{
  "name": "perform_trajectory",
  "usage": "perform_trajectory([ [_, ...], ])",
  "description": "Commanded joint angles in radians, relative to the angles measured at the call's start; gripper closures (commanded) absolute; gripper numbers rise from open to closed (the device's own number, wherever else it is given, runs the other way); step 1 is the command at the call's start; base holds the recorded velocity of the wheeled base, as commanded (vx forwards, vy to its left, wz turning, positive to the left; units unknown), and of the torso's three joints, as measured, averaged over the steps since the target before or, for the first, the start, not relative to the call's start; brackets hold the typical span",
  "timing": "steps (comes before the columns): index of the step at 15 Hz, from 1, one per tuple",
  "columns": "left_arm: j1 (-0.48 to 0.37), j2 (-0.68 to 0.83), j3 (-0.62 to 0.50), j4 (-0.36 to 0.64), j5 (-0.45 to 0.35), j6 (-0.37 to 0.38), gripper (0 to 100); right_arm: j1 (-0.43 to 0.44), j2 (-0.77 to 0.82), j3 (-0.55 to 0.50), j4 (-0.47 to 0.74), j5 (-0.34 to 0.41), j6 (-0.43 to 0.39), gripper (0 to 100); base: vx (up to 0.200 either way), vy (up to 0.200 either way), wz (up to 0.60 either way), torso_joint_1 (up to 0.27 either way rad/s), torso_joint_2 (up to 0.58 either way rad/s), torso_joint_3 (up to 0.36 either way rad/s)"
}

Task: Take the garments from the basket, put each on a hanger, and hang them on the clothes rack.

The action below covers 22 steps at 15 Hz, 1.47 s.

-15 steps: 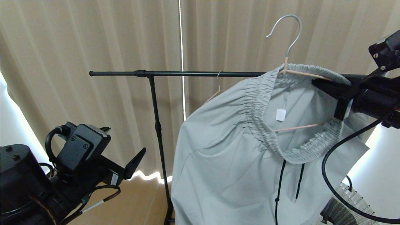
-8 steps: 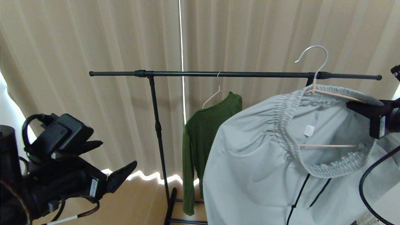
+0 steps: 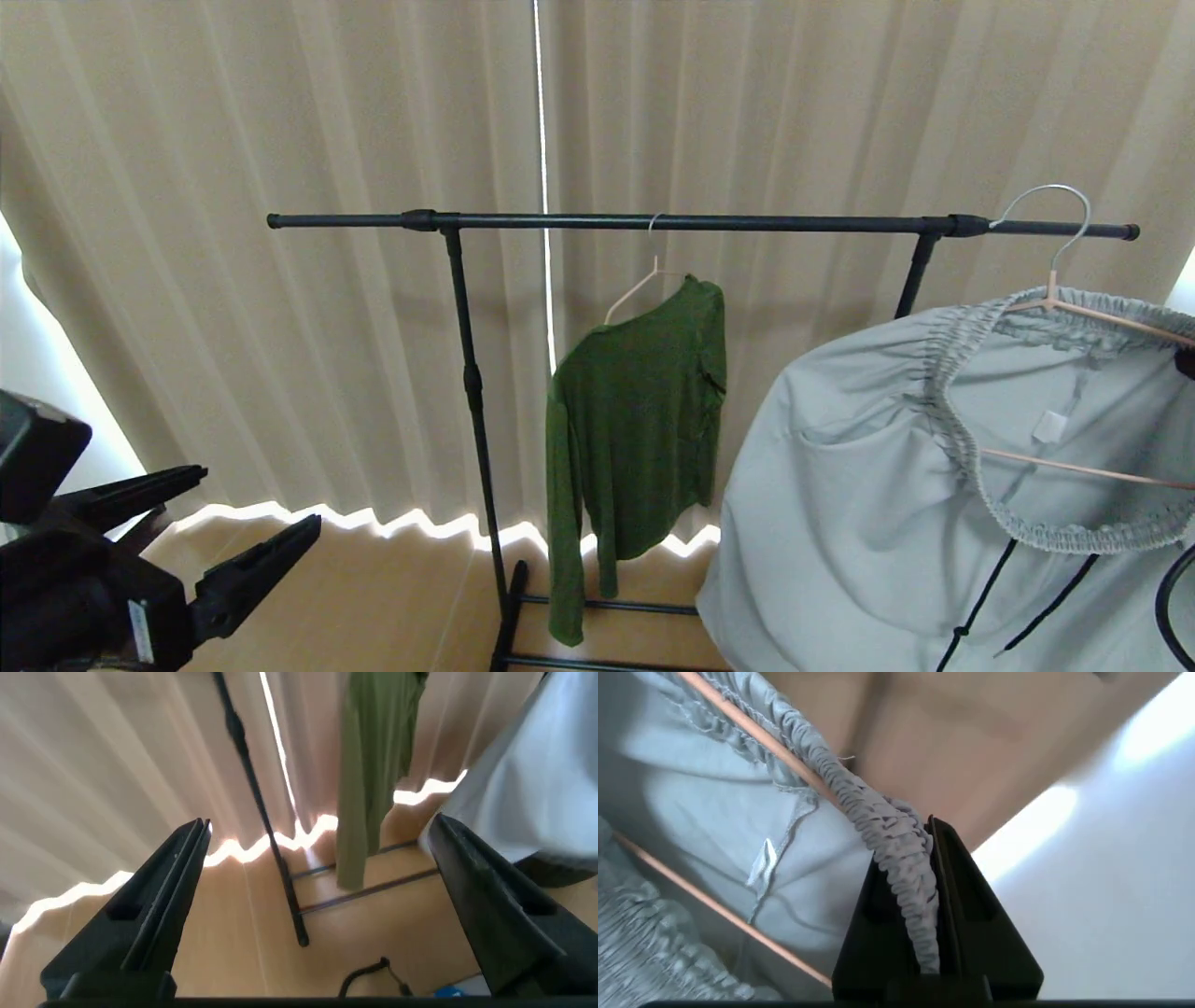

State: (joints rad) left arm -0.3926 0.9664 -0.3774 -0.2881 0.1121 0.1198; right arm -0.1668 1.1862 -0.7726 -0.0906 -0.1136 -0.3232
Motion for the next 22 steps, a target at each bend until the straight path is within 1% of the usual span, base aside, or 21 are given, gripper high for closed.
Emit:
perform_trajectory([
  [1, 0.008, -0.066, 0.061, -0.051, 0.0, 0.009, 0, -0.003, -0.003, 0.013, -0.003, -0.023, 0.0, 100, 0.0, 0.0, 0.0, 0.0, 0.0, 0.0],
  [3, 0.008, -0.066, 0.075, -0.14, 0.0, 0.029, 0, -0.003, -0.005, 0.019, -0.004, -0.058, 0.0, 100, 0.0, 0.0, 0.0, 0.0, 0.0, 0.0],
  [7, 0.015, -0.061, 0.081, -0.154, 0.0, 0.026, 0, -0.003, -0.013, 0.047, -0.018, -0.12, 0.004, 100, 0.0, 0.0, 0.0, 0.0, 0.0, 0.0],
  [10, 0.035, -0.066, 0.072, -0.154, 0.001, 0.026, 0, -0.007, -0.048, 0.072, -0.017, -0.124, 0.019, 100, 0.0, 0.0, 0.0, 0.0, 0.0, 0.0],
  [12, 0.044, -0.058, 0.061, -0.154, 0.001, 0.024, 0, -0.03, -0.06, 0.088, -0.017, -0.124, 0.019, 100, 0.0, 0.0, 0.0, 0.0, 0.0, 0.0],
  [22, 0.046, -0.044, 0.065, -0.154, 0.001, 0.024, 0, -0.033, -0.056, 0.101, -0.018, -0.121, 0.038, 100, 0.2, 0.0, 0.0, 0.003, 0.0, 0.002],
])
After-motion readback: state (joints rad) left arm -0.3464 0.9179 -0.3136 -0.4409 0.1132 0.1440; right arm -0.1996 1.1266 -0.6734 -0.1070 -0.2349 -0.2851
